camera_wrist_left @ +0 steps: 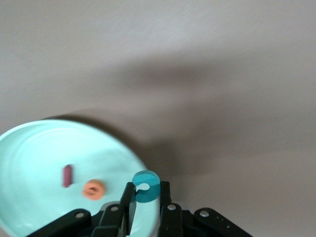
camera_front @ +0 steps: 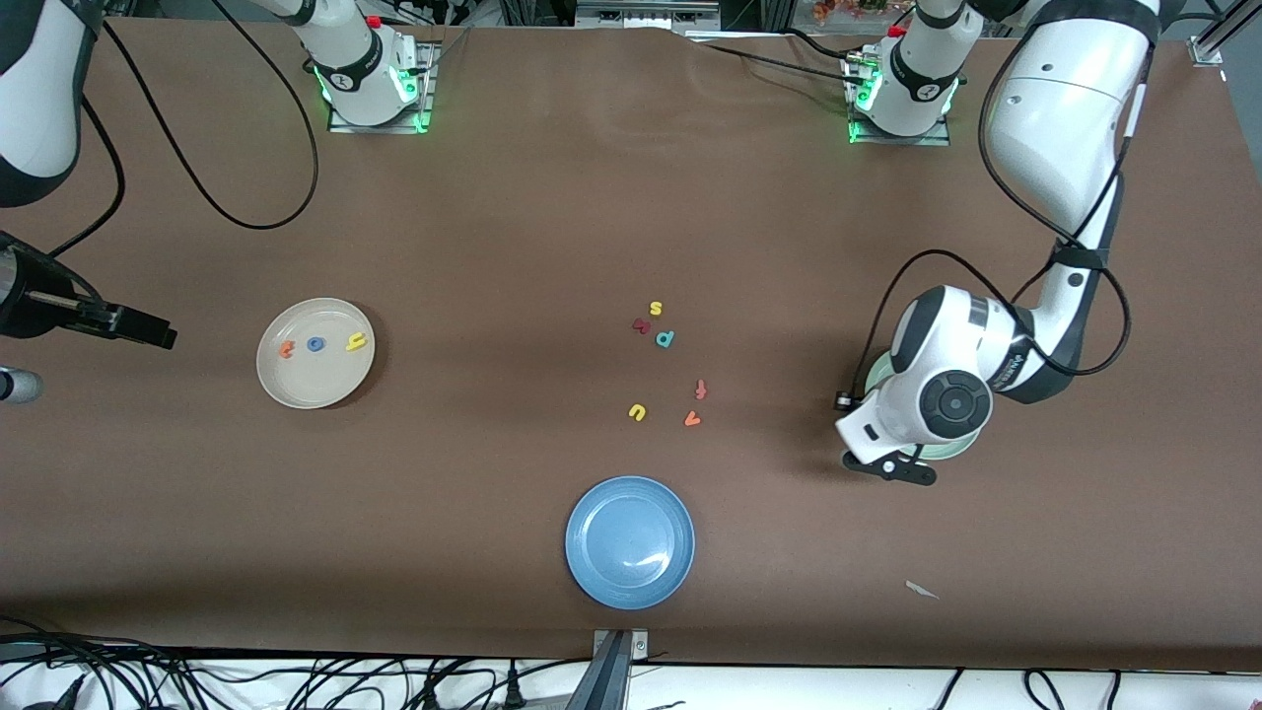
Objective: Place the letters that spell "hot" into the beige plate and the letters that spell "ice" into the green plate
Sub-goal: 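Carry the cyan c to the green plate and open the left gripper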
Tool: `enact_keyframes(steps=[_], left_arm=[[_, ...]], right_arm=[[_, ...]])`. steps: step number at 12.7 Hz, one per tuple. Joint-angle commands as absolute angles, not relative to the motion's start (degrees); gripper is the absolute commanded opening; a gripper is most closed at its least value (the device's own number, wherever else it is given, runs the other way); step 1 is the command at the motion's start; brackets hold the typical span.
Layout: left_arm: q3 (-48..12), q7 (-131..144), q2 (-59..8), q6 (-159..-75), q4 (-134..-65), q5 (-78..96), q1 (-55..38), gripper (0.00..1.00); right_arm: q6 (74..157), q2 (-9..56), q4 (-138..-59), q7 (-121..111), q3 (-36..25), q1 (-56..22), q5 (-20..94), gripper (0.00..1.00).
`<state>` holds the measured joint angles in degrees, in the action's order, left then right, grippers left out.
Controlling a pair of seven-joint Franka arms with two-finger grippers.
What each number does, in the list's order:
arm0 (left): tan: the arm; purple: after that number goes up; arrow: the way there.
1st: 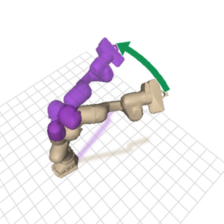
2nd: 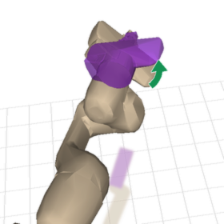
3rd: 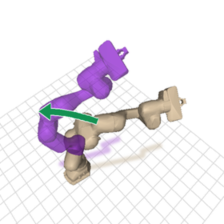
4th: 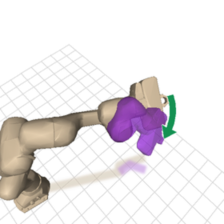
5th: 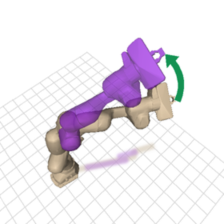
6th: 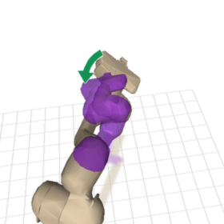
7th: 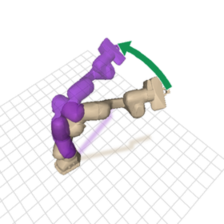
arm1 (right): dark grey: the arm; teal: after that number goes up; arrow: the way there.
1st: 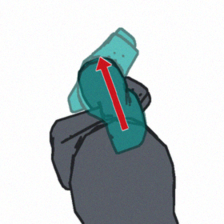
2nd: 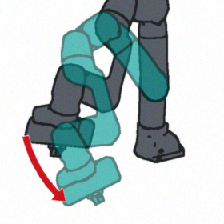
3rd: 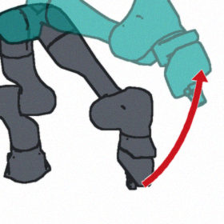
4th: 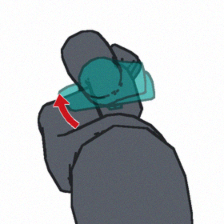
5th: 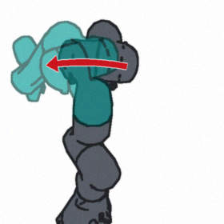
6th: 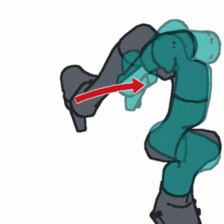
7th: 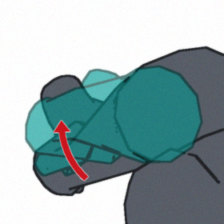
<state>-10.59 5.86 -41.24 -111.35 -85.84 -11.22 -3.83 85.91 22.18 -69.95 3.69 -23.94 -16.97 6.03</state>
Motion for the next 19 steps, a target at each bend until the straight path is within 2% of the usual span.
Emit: enact_keyframes(steps=[1, 3, 5, 6, 7, 8, 16, 19], left_arm=[[-11.4, 2.6, -37.6, -112.7, -92.5, -13.7, -0.2, 0.04], [-11.6, -2.2, -37.2, -116.1, -96.4, -13.7, 3.9, 0.06], [-11.7, -4.1, -36.6, -119.1, -100.7, -13.6, 6.1, 0.08], [-11.7, -4.2, -35.5, -119.2, -102.0, -13.6, 6.2, 0.10], [-11.7, -4.3, -35.0, -118.9, -102.4, -13.6, 6.2, 0.25], [-11.7, -4.3, -34.9, -118.8, -102.4, -13.6, 6.2, 0.99], [-12.6, -4.1, -30.9, -115.2, -99.0, -13.2, 4.6, 1.00], [-15.6, -4.0, -29.3, -103.9, -90.4, -12.9, 4.6, 1.00]], right_arm=[[84.9, 18.5, -69.9, 6.2, -9.0, -6.0, -0.1, 0.98], [87.0, 16.2, -74.0, 6.3, -8.5, -5.2, -0.4, 0.96], [92.6, 12.2, -80.7, 6.2, -8.2, -4.6, -0.6, 0.97], [92.9, 12.0, -81.0, 6.1, -8.2, -4.7, -0.8, 0.98], [92.9, 12.0, -80.8, 6.0, -8.3, -5.0, -0.7, 0.99], [92.7, 12.0, -80.8, 6.2, -8.2, -5.0, -0.6, 1.00], [92.5, 11.9, -80.8, 6.2, -8.0, -5.4, -0.1, 1.00], [92.4, 12.0, -80.8, 6.1, -7.6, -5.5, -0.2, 1.00]])
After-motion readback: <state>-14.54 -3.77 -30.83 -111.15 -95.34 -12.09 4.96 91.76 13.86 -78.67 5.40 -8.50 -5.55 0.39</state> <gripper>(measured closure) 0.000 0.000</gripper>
